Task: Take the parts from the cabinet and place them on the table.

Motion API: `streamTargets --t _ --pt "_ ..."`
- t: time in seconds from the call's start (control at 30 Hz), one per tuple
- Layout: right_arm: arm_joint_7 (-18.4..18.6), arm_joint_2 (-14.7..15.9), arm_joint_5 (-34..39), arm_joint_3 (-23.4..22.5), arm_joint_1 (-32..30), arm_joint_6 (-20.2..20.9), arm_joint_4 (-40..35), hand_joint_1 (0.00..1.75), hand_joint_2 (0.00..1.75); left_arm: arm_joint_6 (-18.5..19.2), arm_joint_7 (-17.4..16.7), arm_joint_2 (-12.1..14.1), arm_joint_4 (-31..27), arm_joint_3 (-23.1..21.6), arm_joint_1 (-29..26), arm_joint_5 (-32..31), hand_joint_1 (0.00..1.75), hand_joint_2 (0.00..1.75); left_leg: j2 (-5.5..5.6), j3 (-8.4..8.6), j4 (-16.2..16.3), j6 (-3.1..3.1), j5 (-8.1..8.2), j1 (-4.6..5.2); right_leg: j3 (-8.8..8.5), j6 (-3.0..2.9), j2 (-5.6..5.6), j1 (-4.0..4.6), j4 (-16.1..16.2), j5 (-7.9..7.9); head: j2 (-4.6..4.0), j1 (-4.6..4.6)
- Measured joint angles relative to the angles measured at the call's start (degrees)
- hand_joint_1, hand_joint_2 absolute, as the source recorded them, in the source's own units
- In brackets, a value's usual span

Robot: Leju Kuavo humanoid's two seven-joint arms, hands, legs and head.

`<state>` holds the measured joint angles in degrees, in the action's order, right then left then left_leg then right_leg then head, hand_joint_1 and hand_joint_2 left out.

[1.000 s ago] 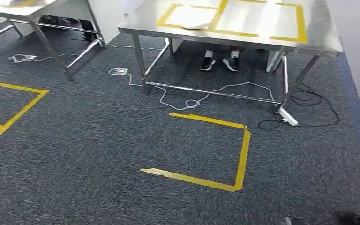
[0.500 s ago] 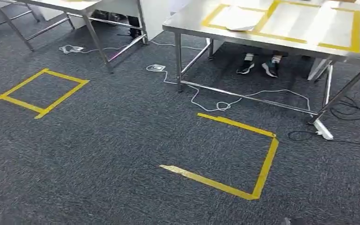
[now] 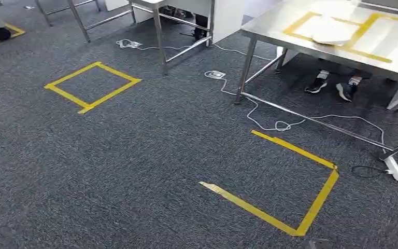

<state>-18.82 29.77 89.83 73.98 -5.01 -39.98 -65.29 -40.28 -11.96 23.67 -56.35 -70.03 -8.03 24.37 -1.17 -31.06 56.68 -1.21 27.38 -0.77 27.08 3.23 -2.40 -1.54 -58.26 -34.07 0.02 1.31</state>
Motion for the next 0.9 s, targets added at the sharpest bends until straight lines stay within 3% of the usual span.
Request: streamTargets --t 0.03,0.07,0.1,0.13,0.17,0.23,0.27,0.3,0.37,0.43,0.47,0.5,0.53,0.6,0.63,0.67,0.7,0.73,0.77,0.8,0.83,0.9 --pt "0.0 0.0 0.0 0.1 -0.1 0.0 0.1 0.0 0.0 0.0 0.2 0.0 0.1 -0.1 0.3 0.4 0.0 0.0 0.69 -0.19 0.0 -0.3 -0.05 0.12 2.12 -0.1 1.34 0.06 -4.4 -2.25 0.0 0.07" --pt "0.0 0.0 0.1 0.3 -0.1 0.0 0.3 0.0 0.0 0.2 0.4 -0.1 0.2 -0.3 0.6 0.7 0.0 0.0 1.47 -0.34 0.0 -0.47 -0.15 0.3 4.72 -0.23 1.92 0.16 -9.6 -4.26 0.0 0.02" --pt "0.1 0.0 0.1 0.6 -0.1 0.0 0.5 0.0 0.0 0.3 0.7 -0.2 0.4 -0.6 0.8 1.1 0.0 0.0 2.33 -0.43 0.0 -0.53 -0.17 0.48 7.26 -0.36 2.16 0.29 -14.2 -5.49 0.0 0.07" --pt "0.1 0.0 0.1 0.9 -0.1 0.0 0.6 0.0 0.0 0.5 1.1 -0.2 0.7 -0.9 0.8 1.7 0.0 0.0 3.16 -0.41 0.0 -0.61 -0.17 0.66 8.84 -0.55 2.23 0.4 -16.1 -5.21 0.0 0.02" --pt "0.1 0.0 0.1 1.1 -0.1 0.0 0.7 0.0 0.0 0.7 1.5 -0.3 1.0 -1.2 0.9 2.3 0.0 0.0 4.0 -0.29 0.0 -0.61 -0.16 0.81 8.86 -0.83 2.28 0.48 -15.1 -3.4 0.0 0.0" --pt "0.1 0.0 0.1 1.2 0.0 0.0 0.8 0.0 0.0 0.9 2.2 -0.3 1.6 -1.9 1.2 3.4 0.0 0.0 5.72 -0.02 0.1 -0.61 -0.16 1.12 5.8 -1.61 3.13 0.66 -6.4 2.6 0.0 0.0" --pt "0.2 0.0 0.0 1.3 0.0 0.0 0.8 0.0 0.0 0.9 2.4 -0.4 1.7 -2.1 1.4 3.7 0.0 0.0 6.48 0.08 0.1 -0.61 -0.16 1.16 3.84 -2.16 5.02 0.74 -1.4 5.24 0.0 0.02" --pt "0.2 0.1 0.0 1.6 0.1 0.0 1.0 0.0 0.0 1.0 2.6 -0.6 1.8 -2.4 1.6 4.0 0.0 0.0 7.0 -0.05 0.1 -0.49 -0.18 1.21 3.09 -2.62 8.06 0.6 0.3 4.59 0.0 -0.22" --pt "0.3 0.1 0.0 1.9 0.1 0.0 1.1 0.0 0.0 1.1 3.2 -0.6 2.3 -3.0 2.2 4.7 0.0 0.0 8.6 -0.93 0.3 0.21 -0.48 0.9 2.48 -2.28 7.21 0.73 1.6 4.47 0.0 -0.15" --pt "0.5 0.1 0.0 2.0 0.4 0.0 1.2 0.0 0.0 1.2 3.6 -0.7 2.4 -3.5 2.1 5.2 0.0 0.0 10.13 -1.44 0.1 1.17 -0.93 0.62 2.18 -2.67 5.95 0.91 1.9 4.84 0.0 -0.09" --pt "0.5 0.1 0.0 2.1 0.4 0.0 1.2 0.0 0.0 1.2 3.8 -0.6 2.6 -3.9 2.1 5.4 0.0 0.0 9.57 -1.31 0.7 1.2 -0.55 0.49 1.79 -2.87 5.07 0.36 2.8 5.36 0.02 -0.18" --pt "0.5 0.1 0.0 2.2 0.5 0.0 1.2 0.0 0.0 1.1 4.2 -0.6 2.8 -4.0 2.2 5.7 0.0 0.0 5.8 -2.15 2.3 1.5 0.92 0.89 1.54 -3.13 4.33 0.5 3.1 5.38 0.0 -0.41" --pt "0.5 0.1 0.0 2.5 0.5 0.0 1.2 0.0 0.0 1.0 4.3 -0.6 3.0 -4.2 2.5 5.9 0.0 0.0 3.55 -4.01 6.0 1.88 3.36 0.84 1.53 -3.27 3.36 0.54 3.1 5.38 0.0 -0.72" --pt "0.5 0.1 0.0 2.8 0.5 0.0 1.3 0.0 0.0 1.0 4.7 -0.7 3.3 -4.6 3.1 6.3 0.0 0.0 1.96 -8.29 14.9 2.5 7.4 0.42 1.63 -3.4 1.27 0.68 3.0 5.19 0.0 -0.63" --pt "0.6 0.1 0.1 3.0 0.5 0.0 1.3 0.0 0.0 1.0 5.0 -0.7 3.4 -4.8 3.2 6.6 0.0 0.0 1.74 -9.38 17.4 2.75 7.87 0.19 1.87 -3.38 0.38 0.71 3.0 5.13 0.0 -0.61" --pt "0.6 0.0 0.1 3.2 0.7 0.0 1.5 0.0 0.0 1.0 5.3 -0.7 3.5 -5.0 3.2 6.9 0.0 0.0 1.6 -9.09 17.1 2.93 7.03 -0.01 2.03 -3.28 -0.44 0.71 3.0 4.97 0.0 -0.61" --pt "0.6 0.0 0.1 3.3 0.9 0.0 1.6 0.0 0.0 1.0 5.4 -0.7 3.7 -5.3 3.1 7.0 0.0 0.0 1.39 -7.49 14.3 3.11 5.12 -0.2 1.86 -3.16 -1.27 0.69 3.0 4.78 0.0 -0.65" --pt "0.6 0.0 0.0 3.5 1.0 0.0 1.6 0.0 0.0 1.0 5.4 -0.6 3.9 -5.5 3.1 7.2 0.0 0.0 0.94 -4.79 9.4 3.21 2.81 -0.36 1.65 -2.98 -2.07 0.65 2.9 4.58 0.0 -0.65" --pt "0.6 0.0 0.0 3.5 1.1 0.0 1.6 0.0 0.0 0.9 5.5 -0.6 4.0 -5.6 3.2 7.3 0.0 0.0 -0.47 -1.61 4.0 3.25 0.87 -0.41 1.38 -2.68 -2.85 0.62 2.8 4.35 0.0 -0.63" --pt "0.6 0.0 0.0 3.5 1.2 0.0 1.7 0.0 0.0 0.9 5.6 -0.6 4.0 -5.7 3.4 7.3 0.0 0.0 -4.12 0.34 0.3 3.0 0.95 -0.23 0.47 -2.25 -3.44 1.01 2.6 4.07 0.0 -0.72" --pt "0.6 0.0 0.0 3.6 1.2 0.0 1.8 0.0 0.0 0.9 5.6 -0.6 4.1 -5.8 3.6 7.4 0.0 0.0 -3.38 0.41 0.5 2.47 0.53 -0.13 0.93 -1.8 -3.97 1.19 2.4 3.76 0.0 -0.39" --pt "0.6 0.0 0.1 3.8 1.7 0.0 1.9 0.0 0.0 0.8 5.8 -0.7 4.1 -6.0 3.5 7.4 0.0 0.0 -2.07 -0.1 0.6 1.81 0.63 0.19 -0.04 -1.15 -5.07 1.01 2.6 3.7 0.0 0.02"
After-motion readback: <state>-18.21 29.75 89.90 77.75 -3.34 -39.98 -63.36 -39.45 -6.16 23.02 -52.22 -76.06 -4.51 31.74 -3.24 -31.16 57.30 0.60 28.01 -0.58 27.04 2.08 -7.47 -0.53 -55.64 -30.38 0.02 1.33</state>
